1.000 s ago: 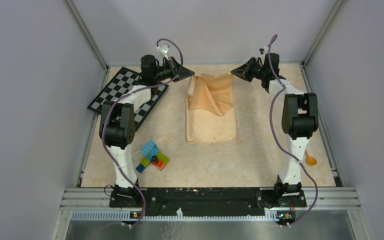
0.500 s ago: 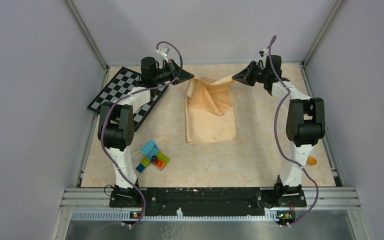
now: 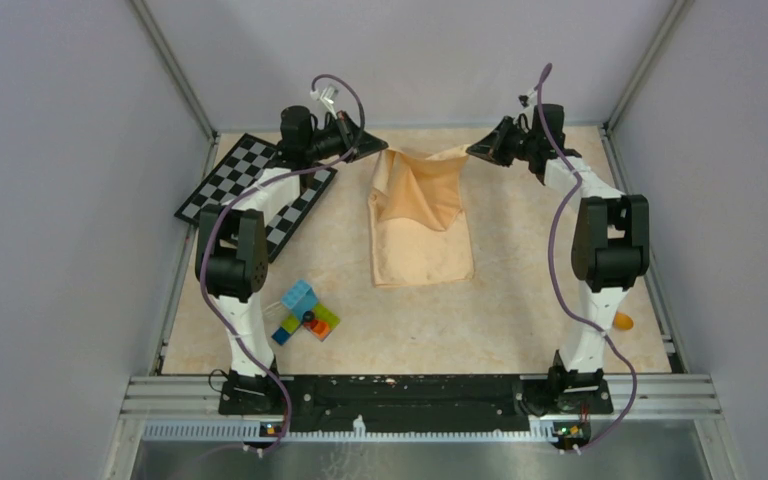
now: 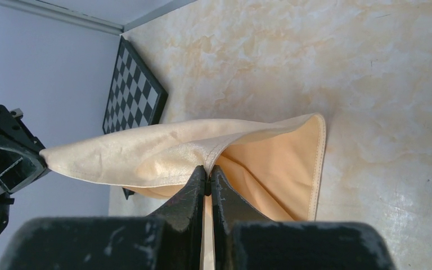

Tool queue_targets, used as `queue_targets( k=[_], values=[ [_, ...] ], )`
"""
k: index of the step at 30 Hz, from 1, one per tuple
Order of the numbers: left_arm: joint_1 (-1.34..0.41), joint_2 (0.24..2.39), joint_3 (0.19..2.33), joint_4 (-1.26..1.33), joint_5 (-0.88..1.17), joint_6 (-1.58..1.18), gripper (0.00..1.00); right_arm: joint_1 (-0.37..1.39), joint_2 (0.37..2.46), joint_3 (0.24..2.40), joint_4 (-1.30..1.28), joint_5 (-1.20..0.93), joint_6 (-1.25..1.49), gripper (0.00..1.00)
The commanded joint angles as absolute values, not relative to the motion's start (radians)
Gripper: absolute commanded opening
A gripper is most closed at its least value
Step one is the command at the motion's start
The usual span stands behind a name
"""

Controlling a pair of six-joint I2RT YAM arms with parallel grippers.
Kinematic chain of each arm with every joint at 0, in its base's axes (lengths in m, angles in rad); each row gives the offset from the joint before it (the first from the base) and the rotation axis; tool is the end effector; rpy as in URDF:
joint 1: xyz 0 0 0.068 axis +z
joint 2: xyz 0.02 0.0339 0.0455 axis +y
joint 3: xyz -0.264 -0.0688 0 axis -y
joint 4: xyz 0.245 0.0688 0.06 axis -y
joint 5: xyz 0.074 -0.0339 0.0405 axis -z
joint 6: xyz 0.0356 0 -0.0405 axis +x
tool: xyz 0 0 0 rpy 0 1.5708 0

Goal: Fold the napkin into a case and place the utensils inside
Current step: Pick up the rectangle-folded napkin from the center of the board.

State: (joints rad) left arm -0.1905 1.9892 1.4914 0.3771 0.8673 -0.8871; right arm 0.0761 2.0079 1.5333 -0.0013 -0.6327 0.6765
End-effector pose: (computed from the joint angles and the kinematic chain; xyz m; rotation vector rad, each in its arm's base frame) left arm 0.4539 -0.1152 0.2788 0.0778 1.8953 -1.4953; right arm 0.4654 0.0566 0.2470 0.2196 2.1193 1.1042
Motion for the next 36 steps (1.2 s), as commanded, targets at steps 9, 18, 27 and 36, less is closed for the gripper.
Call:
queue_targets(
  k=[9,18,27,36],
  values=[
    [-0.192,2.005,1.575,0.281,0.828,-0.765,0.00,0.055,1.946,1.570,0.029,-0.608,0.672,0.00],
    [-0.192,2.033,1.631,0.173,0.789,-0.672,0.00,0.041,1.941,1.582,0.025,-0.603,0.677,0.00],
    [-0.208,1.941,1.563,0.200,0.788,-0.674,0.00,0.058,1.886,1.493,0.064,-0.646,0.711,0.00],
    [-0.201,1.876,1.423,0.196,0.776,-0.657,0.00,0.200,1.661,1.064,0.340,-0.600,0.895,0.00]
  ],
)
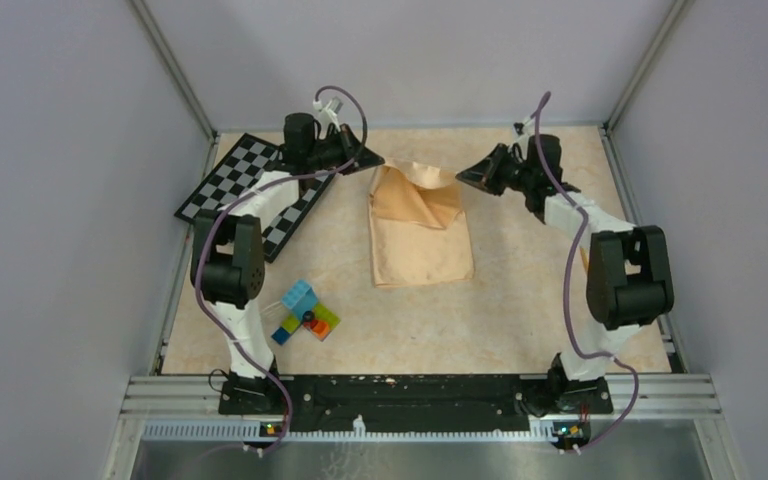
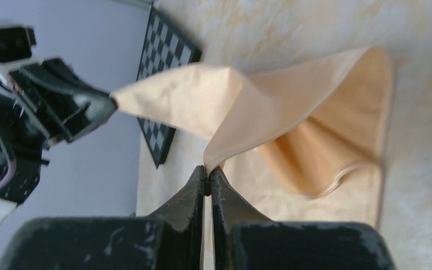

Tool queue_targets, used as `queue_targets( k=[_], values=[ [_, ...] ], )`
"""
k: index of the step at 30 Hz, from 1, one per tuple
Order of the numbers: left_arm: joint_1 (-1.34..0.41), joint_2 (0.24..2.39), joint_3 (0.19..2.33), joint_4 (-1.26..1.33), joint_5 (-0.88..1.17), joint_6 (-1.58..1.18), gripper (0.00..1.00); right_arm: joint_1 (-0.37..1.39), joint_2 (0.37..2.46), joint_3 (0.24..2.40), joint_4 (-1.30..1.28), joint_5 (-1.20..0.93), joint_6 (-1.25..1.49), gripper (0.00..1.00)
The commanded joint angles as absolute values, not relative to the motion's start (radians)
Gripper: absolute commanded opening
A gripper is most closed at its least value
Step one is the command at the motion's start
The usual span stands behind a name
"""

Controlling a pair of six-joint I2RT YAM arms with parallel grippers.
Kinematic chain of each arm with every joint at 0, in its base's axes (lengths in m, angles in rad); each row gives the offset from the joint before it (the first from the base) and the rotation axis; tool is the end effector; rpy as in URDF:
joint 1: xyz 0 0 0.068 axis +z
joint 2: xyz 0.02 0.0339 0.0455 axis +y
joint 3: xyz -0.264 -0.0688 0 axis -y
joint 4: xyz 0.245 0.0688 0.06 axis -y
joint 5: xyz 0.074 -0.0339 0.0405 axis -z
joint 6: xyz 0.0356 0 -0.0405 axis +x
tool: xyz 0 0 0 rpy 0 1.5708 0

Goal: Fold the napkin into a case and place the utensils inside
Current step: Pick up the rectangle-folded napkin from the center of the board.

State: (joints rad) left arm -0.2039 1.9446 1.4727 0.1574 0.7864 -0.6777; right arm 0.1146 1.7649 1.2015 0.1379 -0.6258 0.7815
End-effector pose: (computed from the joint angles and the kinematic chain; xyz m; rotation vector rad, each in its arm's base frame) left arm 0.4416 -0.1170 0.2707 0.1121 2.0104 -1.3207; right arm 0.3987 0.0669 0.2500 0.2694 2.0961 1.1810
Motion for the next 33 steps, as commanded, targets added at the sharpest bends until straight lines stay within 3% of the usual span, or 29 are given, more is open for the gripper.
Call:
queue_targets(
  k=[1,8,23,33],
  values=[
    [-0.199,1.875,1.409,0.217,0.779,-0.665,0.00,0.229,1.651,1.012,0.410,-0.574,0.930,0.00],
    [-0.173,1.928,1.426,0.243,0.801,-0.715,0.00,0.435,1.741,0.846,0.751,-0.358,1.197,0.00],
    [-0.164,1.971,1.433,0.301,0.853,-0.774,0.00,0.557,2.049,1.026,0.860,-0.313,1.292,0.00],
    [-0.164,1.960,1.407,0.287,0.853,-0.771,0.00,0.644,2.157,1.173,0.756,-0.143,1.258,0.00]
  ],
)
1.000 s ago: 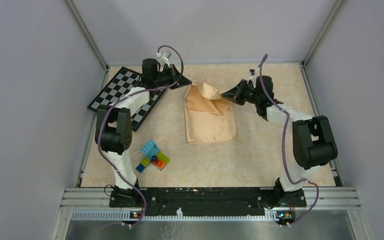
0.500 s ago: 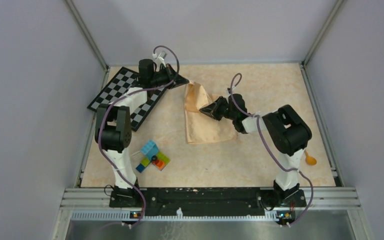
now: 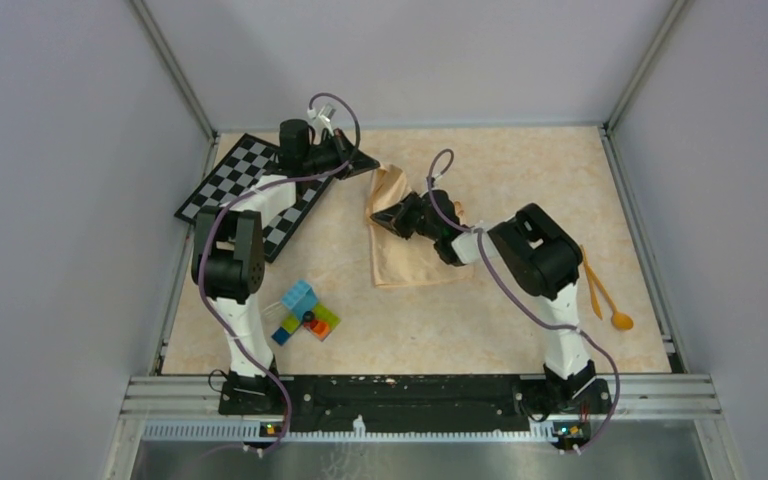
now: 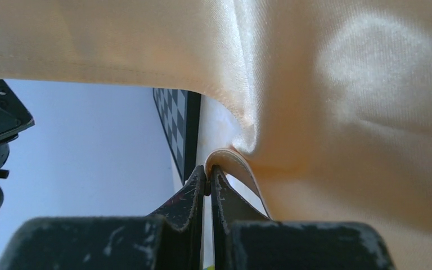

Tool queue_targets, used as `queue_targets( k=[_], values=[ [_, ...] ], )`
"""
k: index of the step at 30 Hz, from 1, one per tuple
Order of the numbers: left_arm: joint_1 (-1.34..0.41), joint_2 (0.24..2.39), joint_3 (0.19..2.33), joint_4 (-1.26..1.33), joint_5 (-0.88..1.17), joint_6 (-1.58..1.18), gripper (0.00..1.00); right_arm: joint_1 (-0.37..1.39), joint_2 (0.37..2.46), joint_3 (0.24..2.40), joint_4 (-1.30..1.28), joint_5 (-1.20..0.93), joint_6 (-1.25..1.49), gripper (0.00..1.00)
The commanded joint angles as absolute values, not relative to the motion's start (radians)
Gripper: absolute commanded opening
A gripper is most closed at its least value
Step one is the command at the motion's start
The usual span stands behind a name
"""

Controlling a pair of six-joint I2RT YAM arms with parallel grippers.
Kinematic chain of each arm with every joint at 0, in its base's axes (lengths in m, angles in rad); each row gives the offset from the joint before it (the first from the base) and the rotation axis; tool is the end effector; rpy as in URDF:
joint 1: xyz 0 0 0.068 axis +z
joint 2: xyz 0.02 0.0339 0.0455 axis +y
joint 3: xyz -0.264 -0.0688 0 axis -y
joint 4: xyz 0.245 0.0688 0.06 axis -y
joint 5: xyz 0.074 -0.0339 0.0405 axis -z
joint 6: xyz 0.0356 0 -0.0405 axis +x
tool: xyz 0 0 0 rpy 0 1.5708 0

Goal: Fold the napkin into a case and place the utensils inside
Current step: Pick up the rectangle-folded napkin from the center of the board.

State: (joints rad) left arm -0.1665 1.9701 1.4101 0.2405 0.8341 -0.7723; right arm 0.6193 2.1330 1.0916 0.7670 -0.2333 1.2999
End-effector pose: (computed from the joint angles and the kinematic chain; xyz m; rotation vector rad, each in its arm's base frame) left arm 0.4444 -0.1014 0.2467 0.0140 2.0362 -1.4001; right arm 0.3542 0.2626 0.1263 0.5342 2.0765 1.4683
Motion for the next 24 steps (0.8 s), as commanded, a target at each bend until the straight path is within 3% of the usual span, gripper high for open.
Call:
queue_targets(
  k=[1,12,18,24],
  values=[
    [-0.164,1.957,1.405,0.288,0.854,-0.768,0.00,0.646,2.166,1.187,0.742,-0.140,1.243,0.00],
    [-0.163,1.910,1.379,0.255,0.879,-0.768,0.00,0.630,2.105,1.199,0.633,-0.231,1.170,0.00],
    [-0.163,1.776,1.293,0.103,0.804,-0.667,0.00,0.597,1.914,1.159,0.329,-0.310,0.963,0.00],
    [-0.152,1.643,1.201,-0.020,0.726,-0.574,0.00,0.590,1.874,1.212,0.036,-0.444,0.732,0.00]
  ],
)
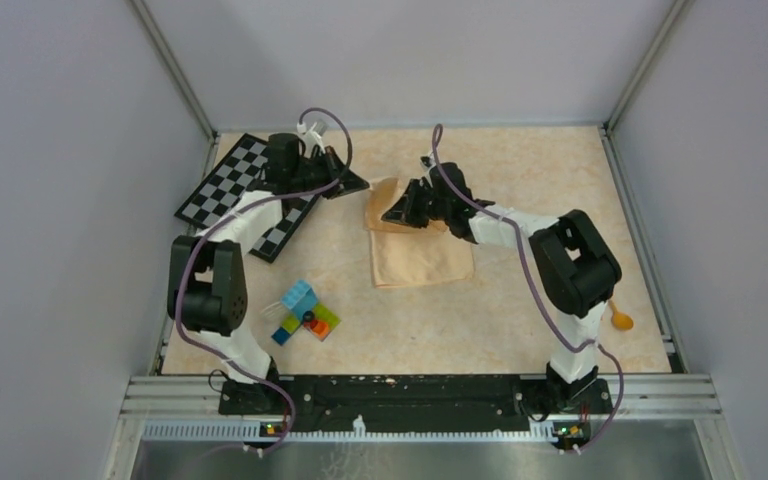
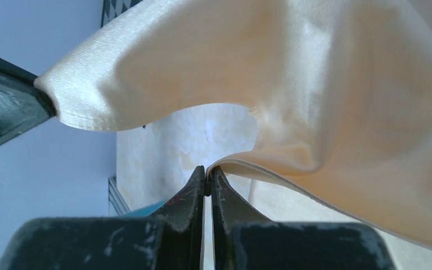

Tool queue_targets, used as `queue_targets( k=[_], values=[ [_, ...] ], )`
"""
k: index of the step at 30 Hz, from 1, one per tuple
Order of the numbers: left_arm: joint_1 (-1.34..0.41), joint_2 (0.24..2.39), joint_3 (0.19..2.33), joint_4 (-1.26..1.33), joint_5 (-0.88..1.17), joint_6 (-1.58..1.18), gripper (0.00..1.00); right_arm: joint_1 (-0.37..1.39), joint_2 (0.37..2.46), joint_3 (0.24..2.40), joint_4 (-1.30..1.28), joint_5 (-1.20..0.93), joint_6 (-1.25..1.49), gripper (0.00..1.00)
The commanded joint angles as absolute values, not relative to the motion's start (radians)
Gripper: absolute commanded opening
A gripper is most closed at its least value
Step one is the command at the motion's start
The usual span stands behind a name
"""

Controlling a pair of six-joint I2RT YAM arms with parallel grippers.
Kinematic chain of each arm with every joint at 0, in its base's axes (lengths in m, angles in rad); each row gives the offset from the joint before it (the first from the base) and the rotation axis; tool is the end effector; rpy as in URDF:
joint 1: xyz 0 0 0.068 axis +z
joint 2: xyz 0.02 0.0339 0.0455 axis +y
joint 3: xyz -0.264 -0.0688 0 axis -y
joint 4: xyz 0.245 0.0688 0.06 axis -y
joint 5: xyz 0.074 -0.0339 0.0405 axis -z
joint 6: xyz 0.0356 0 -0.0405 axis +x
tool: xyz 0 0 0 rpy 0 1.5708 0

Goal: Fold the napkin into a case and place the utensils inside
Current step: Pick up the rectangle-folded napkin from the center of the board.

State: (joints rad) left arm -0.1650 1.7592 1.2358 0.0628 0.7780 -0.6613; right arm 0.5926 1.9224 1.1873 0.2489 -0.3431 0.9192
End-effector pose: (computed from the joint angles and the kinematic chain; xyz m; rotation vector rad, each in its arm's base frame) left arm 0.3911 -0.0905 0.2582 0.0016 2.1355 -1.2923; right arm 0.3483 0.2490 0.1913 0.1355 2.2830 1.2269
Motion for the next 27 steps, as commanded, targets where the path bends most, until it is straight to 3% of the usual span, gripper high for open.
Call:
queue_targets(
  k=[1,8,14,21,27],
  values=[
    [-0.152,1.620,1.191,-0.051,0.729,-0.573,0.00,0.590,1.848,1.177,0.054,-0.446,0.730,0.00],
    [-0.161,1.378,0.974,-0.080,0.738,-0.609,0.00,0.589,1.728,1.075,0.050,-0.406,0.709,0.00],
    [-0.163,1.332,0.830,-0.008,0.732,-0.669,0.00,0.570,1.717,1.076,0.051,-0.362,0.704,0.00],
    [-0.160,1.405,0.880,-0.008,0.658,-0.619,0.00,0.628,1.717,0.993,0.203,-0.348,0.852,0.00],
    [-0.154,1.478,0.938,-0.024,0.658,-0.597,0.00,0.694,1.785,0.858,0.563,-0.283,1.146,0.00]
  ],
)
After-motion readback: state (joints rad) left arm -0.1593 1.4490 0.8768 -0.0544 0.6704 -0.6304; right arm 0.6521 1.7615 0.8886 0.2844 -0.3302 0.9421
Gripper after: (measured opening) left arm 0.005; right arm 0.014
